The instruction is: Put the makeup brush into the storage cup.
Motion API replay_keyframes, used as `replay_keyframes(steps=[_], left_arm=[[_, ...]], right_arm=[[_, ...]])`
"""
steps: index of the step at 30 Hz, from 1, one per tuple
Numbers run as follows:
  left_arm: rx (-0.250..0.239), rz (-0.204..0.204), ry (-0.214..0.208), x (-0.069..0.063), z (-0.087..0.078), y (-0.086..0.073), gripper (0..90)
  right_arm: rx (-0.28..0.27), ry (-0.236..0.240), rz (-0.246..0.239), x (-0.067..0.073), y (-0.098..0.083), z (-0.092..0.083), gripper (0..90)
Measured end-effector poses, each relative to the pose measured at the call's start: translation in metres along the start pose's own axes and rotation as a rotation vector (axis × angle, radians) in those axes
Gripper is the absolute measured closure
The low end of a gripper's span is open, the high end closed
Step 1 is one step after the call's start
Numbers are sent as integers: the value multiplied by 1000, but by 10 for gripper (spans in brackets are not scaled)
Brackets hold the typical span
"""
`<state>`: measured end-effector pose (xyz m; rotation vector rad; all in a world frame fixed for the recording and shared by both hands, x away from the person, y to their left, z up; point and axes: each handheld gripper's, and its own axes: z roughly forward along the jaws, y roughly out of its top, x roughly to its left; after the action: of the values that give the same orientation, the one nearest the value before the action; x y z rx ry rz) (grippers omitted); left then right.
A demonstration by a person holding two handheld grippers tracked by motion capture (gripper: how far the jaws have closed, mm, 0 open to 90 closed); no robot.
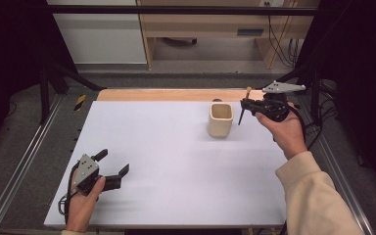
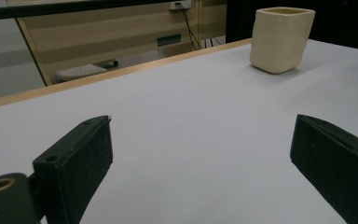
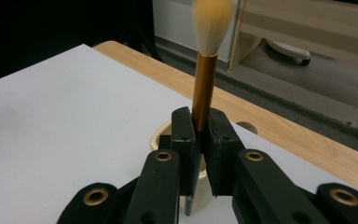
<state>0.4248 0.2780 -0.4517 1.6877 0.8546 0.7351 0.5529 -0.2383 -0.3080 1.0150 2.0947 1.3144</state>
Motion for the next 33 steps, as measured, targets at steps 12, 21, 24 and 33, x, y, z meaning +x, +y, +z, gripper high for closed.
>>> replay_keyframes(steps=[12, 21, 24, 33], left_arm=[[-8, -3, 1, 1, -1, 0, 47], [-10, -14, -2, 4, -1, 0, 45], [-14, -25, -4, 5, -1, -1, 45], [-20, -38, -8, 7, -2, -1, 43]], right_arm=[[-66, -75, 9, -4, 13, 15, 830], [-76, -95, 18, -6, 15, 27, 831], [-84, -100, 19, -6, 15, 28, 831], [-91, -101, 21, -4, 15, 33, 831]])
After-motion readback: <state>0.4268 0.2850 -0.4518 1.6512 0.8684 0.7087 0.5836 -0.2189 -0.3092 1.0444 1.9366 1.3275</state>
